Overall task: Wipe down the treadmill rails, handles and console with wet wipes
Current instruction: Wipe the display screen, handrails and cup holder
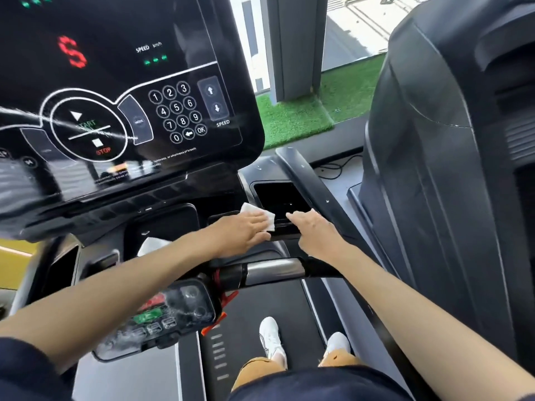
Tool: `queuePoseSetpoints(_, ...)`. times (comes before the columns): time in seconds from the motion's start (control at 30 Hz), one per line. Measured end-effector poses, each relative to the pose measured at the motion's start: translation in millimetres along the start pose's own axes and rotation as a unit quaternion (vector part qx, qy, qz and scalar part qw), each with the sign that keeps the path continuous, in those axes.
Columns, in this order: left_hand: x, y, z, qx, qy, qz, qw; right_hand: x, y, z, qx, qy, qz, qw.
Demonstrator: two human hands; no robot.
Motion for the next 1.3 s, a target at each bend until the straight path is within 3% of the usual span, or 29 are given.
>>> queuePoseSetpoints(0.1, 15.6, 24.1, 18.8, 0.074, -0.006, 0.005, 0.997, 5.8, -3.0, -2.5, -0.013, 0.024, -0.004, 1.0)
queuePoseSetpoints(0.2, 31.9, 34.1, 21.9, 0.133, -0.018, 0.088, 0.987, 9.1, -4.3, 0.7, -0.01, 0.037, -0.007, 0.999)
queuePoseSetpoints(0.3, 15.5, 8.7, 1.6, 0.072, 0.041, 0.105, 0.991, 8.9, -6.0, -1.8, -0.003, 0.037, -0.002, 0.999)
queuePoseSetpoints(0.43, 10.4, 10.2, -0.5, 0.039, 0.052, 0.077, 0.995, 9.2, -8.2, -4.3, 0.0, 0.034, 0.003, 0.999)
queuePoseSetpoints(0.57, 21.9, 19.8, 5.7, 0.035, -0.022, 0.137, 0.99, 5.6, -9.8, -2.2, 0.014, 0.039, 0.005, 0.999)
queuePoseSetpoints(0.73, -6.5, 32.1, 10.1, 0.022, -0.082, 0.062, 0.994, 5.1, -9.8, -0.4, 0.025, 0.041, 0.013, 0.999)
queuePoseSetpoints(0.83, -13.3, 44.4, 12.4, 0.048, -0.102, 0.063, 0.992, 14.1, -6.2, 8.2, 0.039, 0.048, -0.014, 0.998)
queuePoseSetpoints(0.9, -14.9, 42.5, 14.1, 0.048, -0.1, 0.092, 0.99, 20.5, -1.9, 14.8, 0.037, 0.041, -0.035, 0.998)
queuePoseSetpoints(1.0, -19.5, 38.6, 20.1, 0.004, -0.133, 0.22, 0.966, 25.9, 5.7, 16.7, 0.051, 0.029, -0.051, 0.997)
queuePoseSetpoints(1.07, -22.0, 38.9, 16.3, -0.002, -0.116, 0.275, 0.955, 27.4, 10.1, 11.3, 0.059, 0.032, -0.051, 0.996)
queuePoseSetpoints(1.3, -29.7, 33.9, 16.0, 0.055, -0.09, 0.363, 0.926, 32.2, 15.4, 2.3, 0.071, 0.039, -0.041, 0.996)
Point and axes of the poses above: each hand's wrist, its own x-axis towards the middle knuckle, its own z-axis out of the back of the hand, y = z × x, the point moved 3 cm from there along x, towards the middle knuckle, and after that the axes turned 6 degrees about z, right-handed, at the moved point
